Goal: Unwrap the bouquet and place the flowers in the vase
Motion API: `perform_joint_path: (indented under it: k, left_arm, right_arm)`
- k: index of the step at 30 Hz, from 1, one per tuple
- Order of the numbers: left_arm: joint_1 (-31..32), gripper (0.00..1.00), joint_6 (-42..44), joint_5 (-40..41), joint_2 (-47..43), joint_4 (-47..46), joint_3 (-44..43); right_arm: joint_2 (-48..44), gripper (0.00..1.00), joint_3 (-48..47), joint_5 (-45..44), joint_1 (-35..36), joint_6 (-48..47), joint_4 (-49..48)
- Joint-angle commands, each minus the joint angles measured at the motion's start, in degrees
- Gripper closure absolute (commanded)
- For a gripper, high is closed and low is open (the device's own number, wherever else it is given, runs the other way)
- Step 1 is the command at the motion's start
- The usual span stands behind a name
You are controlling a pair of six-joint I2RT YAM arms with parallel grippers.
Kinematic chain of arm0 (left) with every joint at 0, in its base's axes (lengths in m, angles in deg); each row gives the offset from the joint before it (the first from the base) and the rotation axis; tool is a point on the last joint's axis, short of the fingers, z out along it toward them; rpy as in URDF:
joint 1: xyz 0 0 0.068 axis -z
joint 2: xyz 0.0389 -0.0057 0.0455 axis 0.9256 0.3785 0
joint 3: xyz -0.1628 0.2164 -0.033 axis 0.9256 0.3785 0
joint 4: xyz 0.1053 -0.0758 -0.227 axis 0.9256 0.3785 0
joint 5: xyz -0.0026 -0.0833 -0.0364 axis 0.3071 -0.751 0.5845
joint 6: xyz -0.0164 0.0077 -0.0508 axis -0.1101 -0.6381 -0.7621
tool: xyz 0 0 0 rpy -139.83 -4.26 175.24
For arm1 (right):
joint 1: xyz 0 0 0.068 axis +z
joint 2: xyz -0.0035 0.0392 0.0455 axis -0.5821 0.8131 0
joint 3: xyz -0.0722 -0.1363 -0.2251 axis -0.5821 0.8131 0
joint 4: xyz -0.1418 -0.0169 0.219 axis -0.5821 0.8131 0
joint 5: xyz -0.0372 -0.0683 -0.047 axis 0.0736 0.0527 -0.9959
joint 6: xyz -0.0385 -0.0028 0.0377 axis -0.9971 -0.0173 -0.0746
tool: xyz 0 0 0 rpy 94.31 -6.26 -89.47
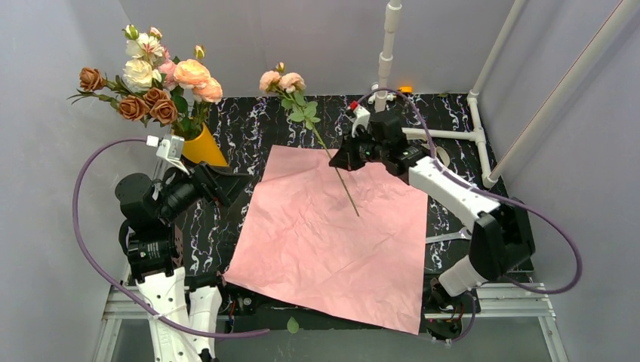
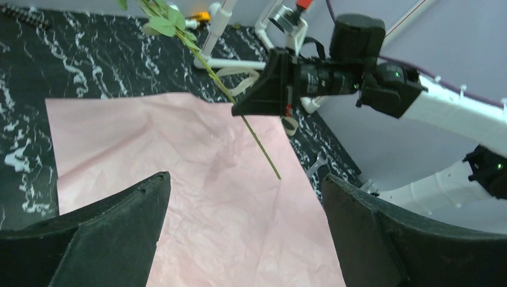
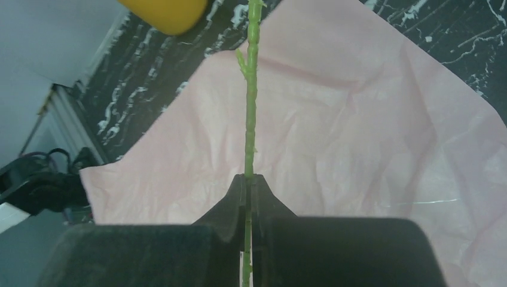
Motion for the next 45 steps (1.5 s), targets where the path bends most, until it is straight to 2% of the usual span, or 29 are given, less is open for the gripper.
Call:
perform_joint_path:
  k: [1,9,15,21,28,31,34,39,40,43,44,45]
  left_arm:
    - [1.72,0.05,-11.3,-1.81,4.54,-14.84,0.07]
    - [15.86,0.15,-8.99,8.22,14.01,-17.79,-5.85]
    - [18.64,0.26,-16.45,10.88,22.58,-25.9,-10.3]
    - [26.68,0.27,-13.39,16.32,29.06,-25.99,-15.67]
    - [27.58,0.28,-12.87,18.06,32.95,-25.67,-21.41]
    - [28.05,0.31,-12.63,18.29,34.12,-24.79,-23.1]
    - [28.1,0.45,-12.3,19.59,34.26,-24.51,-23.58]
    - [28.14,0.59,-12.4,19.14,34.54,-22.76,-24.81]
    - [28.14,0.67,-12.28,19.12,34.47,-22.49,-25.07]
    - [28.14,0.98,-10.31,19.47,33.94,-19.98,-26.29]
    - [28.12,1.0,-8.97,19.38,33.66,-18.47,-27.04]
    - [28.11,1.0,-7.26,19.22,33.23,-16.65,-28.23]
  right_arm:
    - [-10.52,0.99,1.46,11.62,-0.8,2.42,-10.38]
    - [-13.77,0.99,1.16,18.55,-2.06,5.75,-11.32]
    - [-14.88,0.99,2.08,23.68,-2.58,9.38,-15.14]
    - [-14.72,0.99,4.72,28.4,-2.56,15.45,-22.79]
    - [-15.02,0.99,7.7,34.19,-1.74,21.56,-30.71]
    - [-15.07,0.99,7.83,35.97,-0.8,22.05,-31.7]
    - [-15.0,0.99,7.67,37.03,-0.22,22.2,-31.96]
    - [-14.74,0.99,7.62,39.45,1.37,21.8,-32.57]
    - [-14.75,0.99,7.65,39.77,1.65,21.58,-32.5]
    - [-14.63,0.99,7.41,39.13,1.75,19.04,-29.66]
    - [-14.68,0.98,7.05,38.82,1.74,17.45,-27.89]
    - [-14.71,0.88,6.63,38.55,1.75,15.75,-26.02]
